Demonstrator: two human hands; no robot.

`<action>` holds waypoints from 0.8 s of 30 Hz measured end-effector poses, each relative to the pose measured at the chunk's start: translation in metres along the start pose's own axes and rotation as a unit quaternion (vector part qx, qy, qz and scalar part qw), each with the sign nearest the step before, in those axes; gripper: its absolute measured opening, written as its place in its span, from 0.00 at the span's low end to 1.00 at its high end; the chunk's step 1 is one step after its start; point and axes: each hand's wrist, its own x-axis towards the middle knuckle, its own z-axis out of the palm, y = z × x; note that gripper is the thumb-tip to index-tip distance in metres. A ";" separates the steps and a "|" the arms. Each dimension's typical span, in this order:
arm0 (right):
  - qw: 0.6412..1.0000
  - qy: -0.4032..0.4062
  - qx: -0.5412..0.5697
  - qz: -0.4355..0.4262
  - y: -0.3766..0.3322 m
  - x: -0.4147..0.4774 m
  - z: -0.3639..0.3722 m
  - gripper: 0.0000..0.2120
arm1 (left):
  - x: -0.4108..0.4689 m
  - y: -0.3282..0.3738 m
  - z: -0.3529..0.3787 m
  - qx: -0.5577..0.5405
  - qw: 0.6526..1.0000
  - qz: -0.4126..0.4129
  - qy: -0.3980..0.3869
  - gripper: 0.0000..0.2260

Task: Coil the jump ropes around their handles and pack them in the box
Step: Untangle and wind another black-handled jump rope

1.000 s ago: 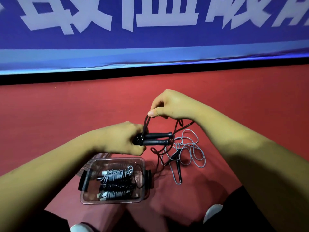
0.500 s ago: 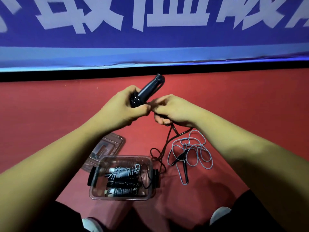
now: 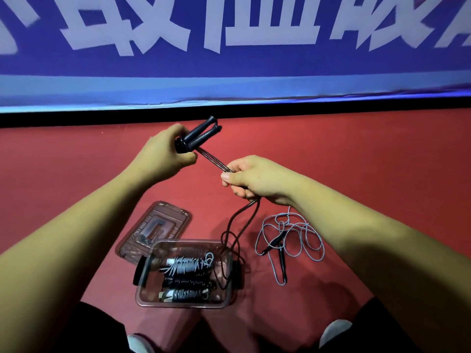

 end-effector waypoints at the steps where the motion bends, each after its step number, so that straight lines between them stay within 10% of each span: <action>1: 1.000 0.003 -0.007 0.006 0.001 0.000 0.001 0.09 | 0.002 -0.001 0.002 0.019 1.000 0.009 -0.003 0.11; 7: 0.997 -0.028 -0.013 0.069 0.015 -0.010 -0.003 0.11 | 0.018 -0.036 -0.011 -0.081 0.989 -0.113 0.058 0.11; 24: 0.992 -0.076 0.086 0.043 -0.012 -0.020 0.016 0.13 | 0.019 -0.071 0.004 0.162 0.972 -0.171 0.009 0.12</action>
